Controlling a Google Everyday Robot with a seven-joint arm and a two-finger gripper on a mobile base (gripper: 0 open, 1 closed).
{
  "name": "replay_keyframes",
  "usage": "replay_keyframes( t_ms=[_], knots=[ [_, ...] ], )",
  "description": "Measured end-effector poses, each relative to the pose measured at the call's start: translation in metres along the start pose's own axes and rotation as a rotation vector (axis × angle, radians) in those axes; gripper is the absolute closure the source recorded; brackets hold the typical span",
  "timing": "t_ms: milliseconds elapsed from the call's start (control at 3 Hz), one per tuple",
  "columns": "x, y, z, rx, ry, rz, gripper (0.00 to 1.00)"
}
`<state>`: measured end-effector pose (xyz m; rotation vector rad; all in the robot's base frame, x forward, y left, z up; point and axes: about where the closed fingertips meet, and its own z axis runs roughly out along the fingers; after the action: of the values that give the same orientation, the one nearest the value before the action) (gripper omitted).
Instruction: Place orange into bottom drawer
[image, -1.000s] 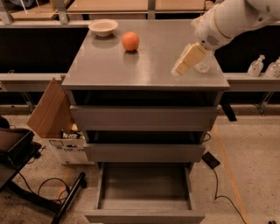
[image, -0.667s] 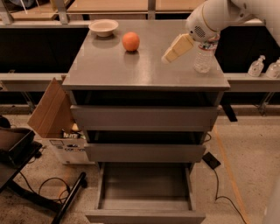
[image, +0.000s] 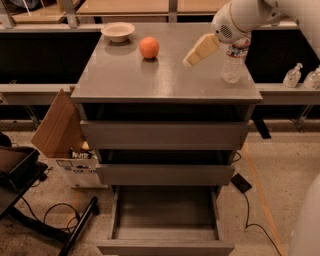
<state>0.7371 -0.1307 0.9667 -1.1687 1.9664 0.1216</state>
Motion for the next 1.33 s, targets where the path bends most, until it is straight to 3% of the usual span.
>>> replay_keyframes(
  t_ms=[333,667,1000,1333],
  knots=[
    [-0.006,-0.010,0.014,0.011,-0.042,0.019,0.00],
    [-0.010,-0.025,0.048,0.048,-0.104,0.086,0.00],
    [-0.021,-0.053,0.076,0.125,-0.198,0.170,0.00],
    [-0.034,-0.077,0.103,0.157,-0.292,0.236,0.00]
  ],
)
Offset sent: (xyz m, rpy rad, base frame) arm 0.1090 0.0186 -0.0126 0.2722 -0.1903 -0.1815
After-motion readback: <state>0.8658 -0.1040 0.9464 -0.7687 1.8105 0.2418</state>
